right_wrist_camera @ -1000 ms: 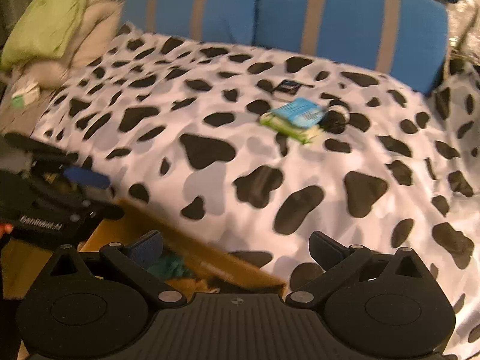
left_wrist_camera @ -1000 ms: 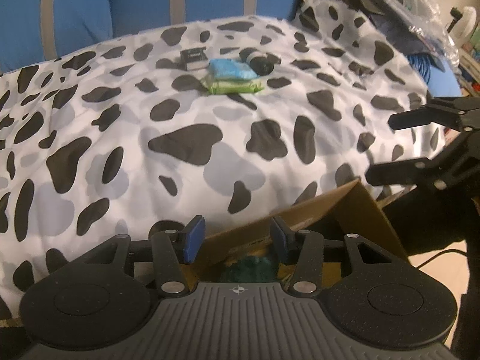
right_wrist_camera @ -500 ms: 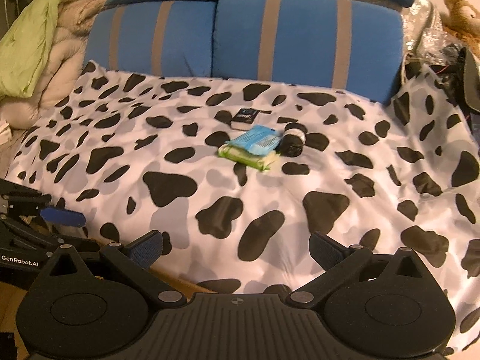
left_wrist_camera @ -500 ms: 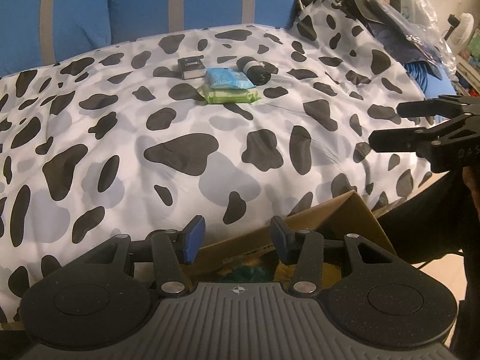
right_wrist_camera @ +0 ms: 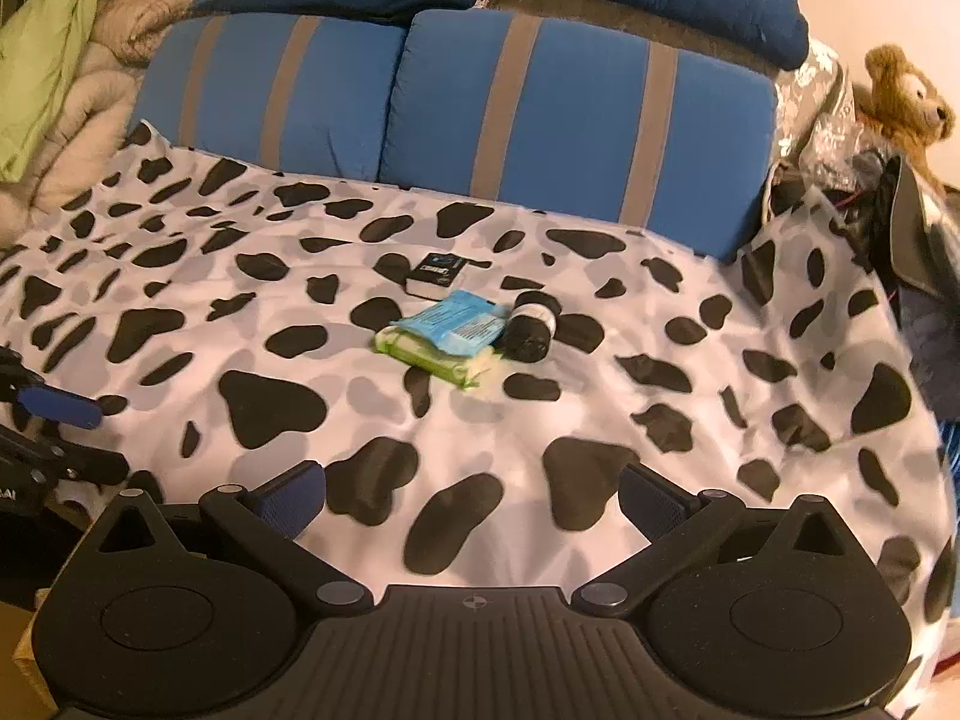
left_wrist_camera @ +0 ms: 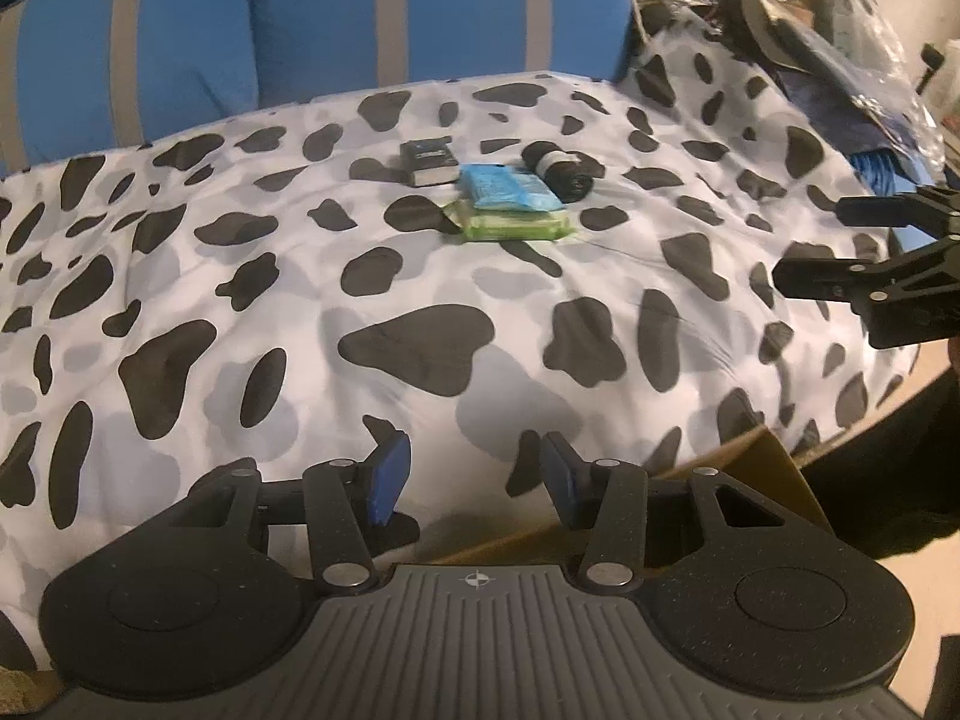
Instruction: Organize soft objects
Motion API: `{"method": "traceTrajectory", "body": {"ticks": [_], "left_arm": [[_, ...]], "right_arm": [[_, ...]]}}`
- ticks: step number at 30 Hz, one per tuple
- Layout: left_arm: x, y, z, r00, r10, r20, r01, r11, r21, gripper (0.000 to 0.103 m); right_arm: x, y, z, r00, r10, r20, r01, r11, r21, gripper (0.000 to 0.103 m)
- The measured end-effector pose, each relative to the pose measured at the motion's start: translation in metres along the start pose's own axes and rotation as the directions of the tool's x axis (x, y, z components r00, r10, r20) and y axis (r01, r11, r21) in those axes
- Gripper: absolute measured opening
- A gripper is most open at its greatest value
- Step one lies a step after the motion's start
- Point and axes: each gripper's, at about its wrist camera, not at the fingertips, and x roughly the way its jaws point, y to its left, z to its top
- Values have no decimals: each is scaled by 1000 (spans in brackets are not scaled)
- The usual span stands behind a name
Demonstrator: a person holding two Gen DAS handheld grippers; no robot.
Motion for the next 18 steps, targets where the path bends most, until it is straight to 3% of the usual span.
{"method": "traceTrajectory", "body": {"ticks": [6, 18], "left_arm": [[14, 10, 10, 1000, 8, 5, -8, 1000, -10, 47], [40, 12, 30, 1000, 6, -1, -6, 1000, 23, 47]], "right_arm": [[15, -6, 10, 999, -35, 30, 35, 999, 10, 103], [51, -14, 23, 999, -41, -2, 41, 999, -18, 103]]}}
